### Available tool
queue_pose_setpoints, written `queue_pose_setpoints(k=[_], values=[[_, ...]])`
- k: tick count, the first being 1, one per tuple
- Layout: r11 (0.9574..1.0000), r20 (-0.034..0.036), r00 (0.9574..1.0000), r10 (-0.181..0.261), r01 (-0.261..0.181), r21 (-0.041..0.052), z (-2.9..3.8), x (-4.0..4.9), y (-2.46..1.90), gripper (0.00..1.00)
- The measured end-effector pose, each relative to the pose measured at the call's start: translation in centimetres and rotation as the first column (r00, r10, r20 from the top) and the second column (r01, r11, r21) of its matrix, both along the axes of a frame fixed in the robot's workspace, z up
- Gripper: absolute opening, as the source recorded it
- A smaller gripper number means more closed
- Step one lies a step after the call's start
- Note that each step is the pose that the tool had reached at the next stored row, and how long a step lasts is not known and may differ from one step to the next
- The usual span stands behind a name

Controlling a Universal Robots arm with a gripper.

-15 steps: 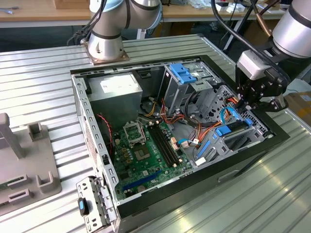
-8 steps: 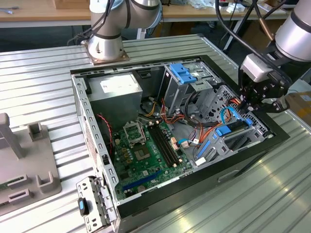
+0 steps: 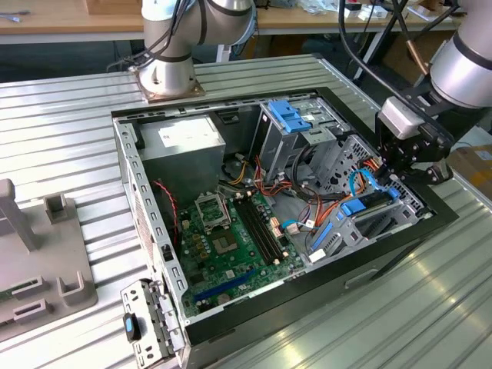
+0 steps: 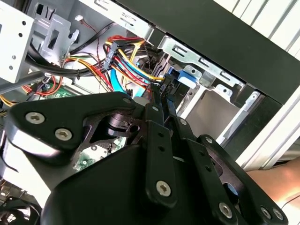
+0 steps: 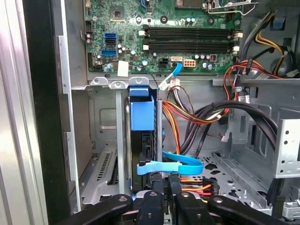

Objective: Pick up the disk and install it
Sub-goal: 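Insert the first disk wire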

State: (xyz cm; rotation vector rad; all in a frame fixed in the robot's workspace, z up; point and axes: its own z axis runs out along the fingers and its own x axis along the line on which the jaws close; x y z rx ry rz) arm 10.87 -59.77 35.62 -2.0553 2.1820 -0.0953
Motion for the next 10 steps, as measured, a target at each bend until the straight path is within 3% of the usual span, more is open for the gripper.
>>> queue_pose_setpoints(k=[3,5,8,10], values=[[1.0000,0.0000,1.0000,-0.007,0.007,0.0000,-0.33,-0.07,-0.02,0.17],[0.9999,0.0001,0.9999,-0.015,0.015,0.0000,-0.37,-0.67,-0.02,0.17],[0.9999,0.0001,0.9999,-0.016,0.016,-0.0074,-0.46,-0.73,-0.16,0.17],[0.9998,0.0001,0.9999,-0.016,0.016,-0.0076,-0.46,-0.75,-0.18,0.17]])
